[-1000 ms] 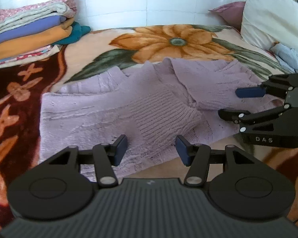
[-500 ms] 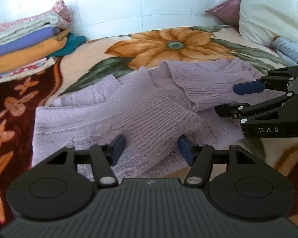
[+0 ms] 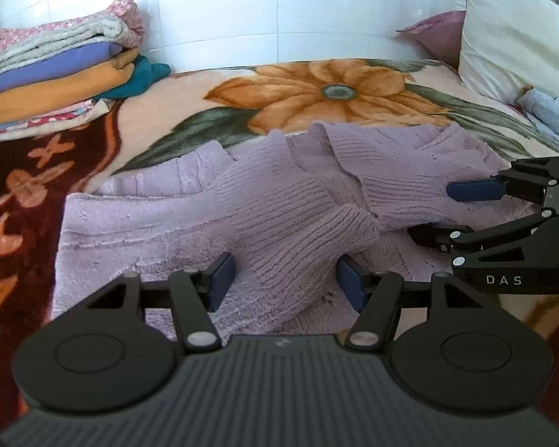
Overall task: Fold small clothes
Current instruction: 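Move both grippers to the folded edge and close on it, then lift the folded edge with both grippers, fold it over again, release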
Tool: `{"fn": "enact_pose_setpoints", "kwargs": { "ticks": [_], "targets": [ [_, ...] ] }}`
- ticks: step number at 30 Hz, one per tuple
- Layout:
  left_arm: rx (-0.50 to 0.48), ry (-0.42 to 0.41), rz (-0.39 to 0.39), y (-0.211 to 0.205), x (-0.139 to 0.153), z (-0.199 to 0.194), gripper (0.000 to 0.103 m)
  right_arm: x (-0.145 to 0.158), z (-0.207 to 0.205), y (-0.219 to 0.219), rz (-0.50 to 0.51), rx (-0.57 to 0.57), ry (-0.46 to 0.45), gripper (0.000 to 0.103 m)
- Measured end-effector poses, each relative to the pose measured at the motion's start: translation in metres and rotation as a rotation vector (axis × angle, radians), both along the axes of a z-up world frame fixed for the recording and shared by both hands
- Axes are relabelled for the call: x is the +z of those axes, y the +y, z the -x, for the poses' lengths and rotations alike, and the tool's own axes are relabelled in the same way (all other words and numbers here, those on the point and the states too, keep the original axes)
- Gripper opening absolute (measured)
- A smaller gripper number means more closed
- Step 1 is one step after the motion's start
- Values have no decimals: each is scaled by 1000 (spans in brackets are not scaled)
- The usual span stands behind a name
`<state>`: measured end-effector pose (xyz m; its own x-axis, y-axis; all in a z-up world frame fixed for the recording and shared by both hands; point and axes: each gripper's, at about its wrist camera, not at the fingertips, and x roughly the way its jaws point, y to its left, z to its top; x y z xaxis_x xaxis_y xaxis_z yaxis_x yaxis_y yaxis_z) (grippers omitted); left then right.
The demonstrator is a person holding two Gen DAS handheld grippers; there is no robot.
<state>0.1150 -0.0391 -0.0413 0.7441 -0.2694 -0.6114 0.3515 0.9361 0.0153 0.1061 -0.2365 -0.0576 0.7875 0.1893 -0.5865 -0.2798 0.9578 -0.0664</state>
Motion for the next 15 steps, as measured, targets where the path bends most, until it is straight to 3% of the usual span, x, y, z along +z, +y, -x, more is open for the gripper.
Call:
{"fn": "enact_pose_setpoints", "kwargs": {
  "ticks": [4,6,9,11,12,15],
  "targets": [
    [-3,3,14,2,1,0,64,1,0,-5,-29,-5,-3,64],
    [-4,-4,28,4,1,1,63,2,0,-3,-19,-7,-12,51],
    [-9,-11,57,10,2,2,49,6,1,-3,-22,-18,-24,33],
    [0,-11,70,15,4,0,26,7,0,-4,-25,-24,-31,24],
    [9,-9,77,17,5,-1,23,8,0,-4,-27,-25,-35,17],
    [27,-4,106,26,9,-4,16,13,0,-6,-32,-37,-52,12]
  ]
}}
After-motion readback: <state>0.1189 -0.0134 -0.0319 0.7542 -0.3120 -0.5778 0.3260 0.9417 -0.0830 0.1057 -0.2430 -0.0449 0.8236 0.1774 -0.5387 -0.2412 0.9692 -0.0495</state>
